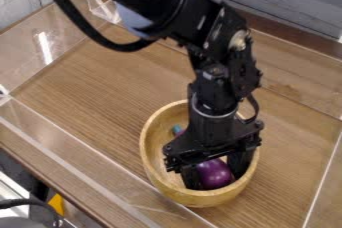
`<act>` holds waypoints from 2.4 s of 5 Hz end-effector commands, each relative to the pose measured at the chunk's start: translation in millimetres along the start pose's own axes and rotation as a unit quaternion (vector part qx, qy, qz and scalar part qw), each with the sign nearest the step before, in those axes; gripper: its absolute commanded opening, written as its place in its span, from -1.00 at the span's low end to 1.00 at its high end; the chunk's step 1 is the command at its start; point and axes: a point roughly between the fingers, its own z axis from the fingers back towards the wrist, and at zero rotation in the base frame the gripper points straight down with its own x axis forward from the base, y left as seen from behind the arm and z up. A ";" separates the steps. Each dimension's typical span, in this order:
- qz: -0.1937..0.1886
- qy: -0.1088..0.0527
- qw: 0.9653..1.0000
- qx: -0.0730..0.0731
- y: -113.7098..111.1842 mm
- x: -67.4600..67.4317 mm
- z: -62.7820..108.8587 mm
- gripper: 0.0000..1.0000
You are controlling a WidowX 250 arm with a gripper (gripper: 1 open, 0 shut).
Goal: Remove the purple eggplant from inside the brown bowl and put it on the table
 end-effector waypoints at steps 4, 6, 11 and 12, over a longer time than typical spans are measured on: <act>0.023 0.006 0.999 -0.028 -21.7 -1.6 14.2 1.00; -0.036 0.006 0.999 -0.027 -14.1 -7.3 5.4 1.00; -0.049 0.004 0.998 -0.038 -5.0 -0.2 4.7 1.00; -0.054 0.003 0.998 -0.039 -3.2 1.5 4.8 1.00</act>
